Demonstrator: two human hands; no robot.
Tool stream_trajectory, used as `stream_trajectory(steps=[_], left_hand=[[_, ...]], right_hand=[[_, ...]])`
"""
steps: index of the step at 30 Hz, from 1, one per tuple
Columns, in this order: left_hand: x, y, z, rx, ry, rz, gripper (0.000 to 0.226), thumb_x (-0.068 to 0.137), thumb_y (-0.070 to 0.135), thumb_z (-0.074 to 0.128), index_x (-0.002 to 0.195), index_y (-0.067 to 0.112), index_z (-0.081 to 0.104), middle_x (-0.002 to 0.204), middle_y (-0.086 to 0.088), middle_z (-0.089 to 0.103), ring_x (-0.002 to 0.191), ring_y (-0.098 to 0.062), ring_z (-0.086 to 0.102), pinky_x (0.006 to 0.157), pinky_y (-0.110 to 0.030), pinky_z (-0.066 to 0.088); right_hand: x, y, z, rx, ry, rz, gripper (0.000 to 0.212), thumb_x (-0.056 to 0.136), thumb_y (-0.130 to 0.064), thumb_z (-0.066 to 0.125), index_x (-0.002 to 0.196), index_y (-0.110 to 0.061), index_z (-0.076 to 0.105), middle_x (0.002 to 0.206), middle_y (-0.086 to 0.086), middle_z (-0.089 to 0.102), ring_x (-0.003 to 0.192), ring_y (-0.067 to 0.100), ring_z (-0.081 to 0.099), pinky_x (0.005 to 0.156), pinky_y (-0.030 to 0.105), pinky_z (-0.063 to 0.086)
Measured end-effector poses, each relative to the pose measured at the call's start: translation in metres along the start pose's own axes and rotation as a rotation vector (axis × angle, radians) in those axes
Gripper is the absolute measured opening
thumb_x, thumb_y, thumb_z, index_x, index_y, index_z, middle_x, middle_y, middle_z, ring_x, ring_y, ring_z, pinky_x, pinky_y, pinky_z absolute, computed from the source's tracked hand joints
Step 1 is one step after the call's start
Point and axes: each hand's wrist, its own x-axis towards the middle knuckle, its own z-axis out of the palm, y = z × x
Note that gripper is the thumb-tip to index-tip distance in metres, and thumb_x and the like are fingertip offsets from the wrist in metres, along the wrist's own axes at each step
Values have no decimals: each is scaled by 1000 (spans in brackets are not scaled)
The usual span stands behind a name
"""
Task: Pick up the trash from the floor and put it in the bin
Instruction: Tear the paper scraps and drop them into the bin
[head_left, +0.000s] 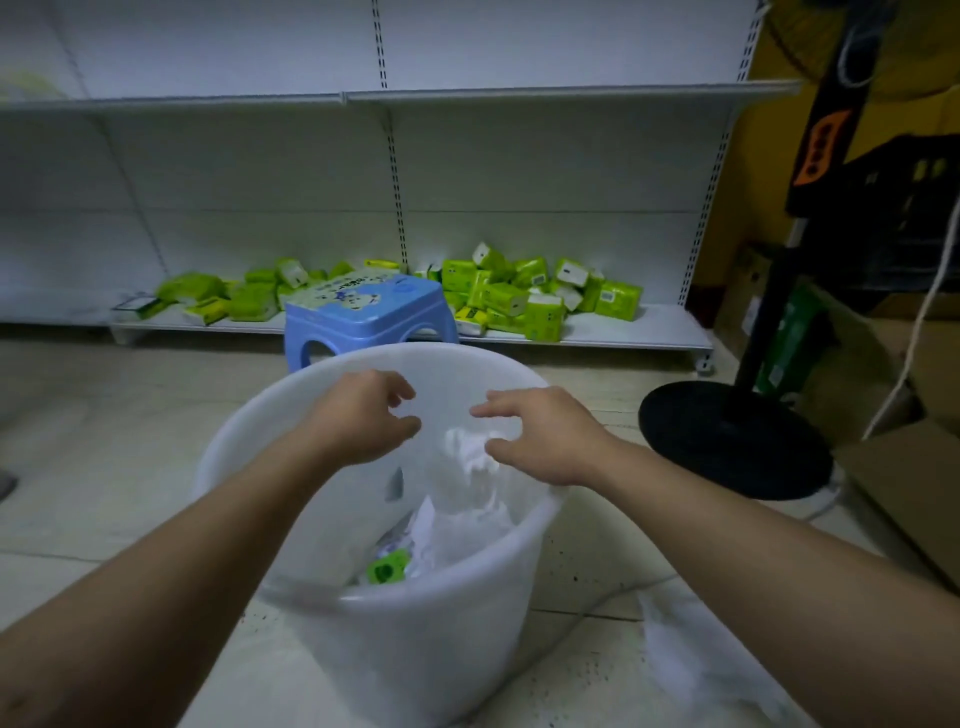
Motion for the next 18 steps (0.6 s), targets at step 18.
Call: stream_trajectory(steps=[18], left_hand=[[-23,194,115,79,-182,546,54,82,35,67,131,23,48,129,-2,55,115,-23,53,91,-39,47]], right_hand=[[-100,159,-79,-54,-20,451,84,74,-37,77,145,-26,33,149,4,41,131,23,43,95,27,39]])
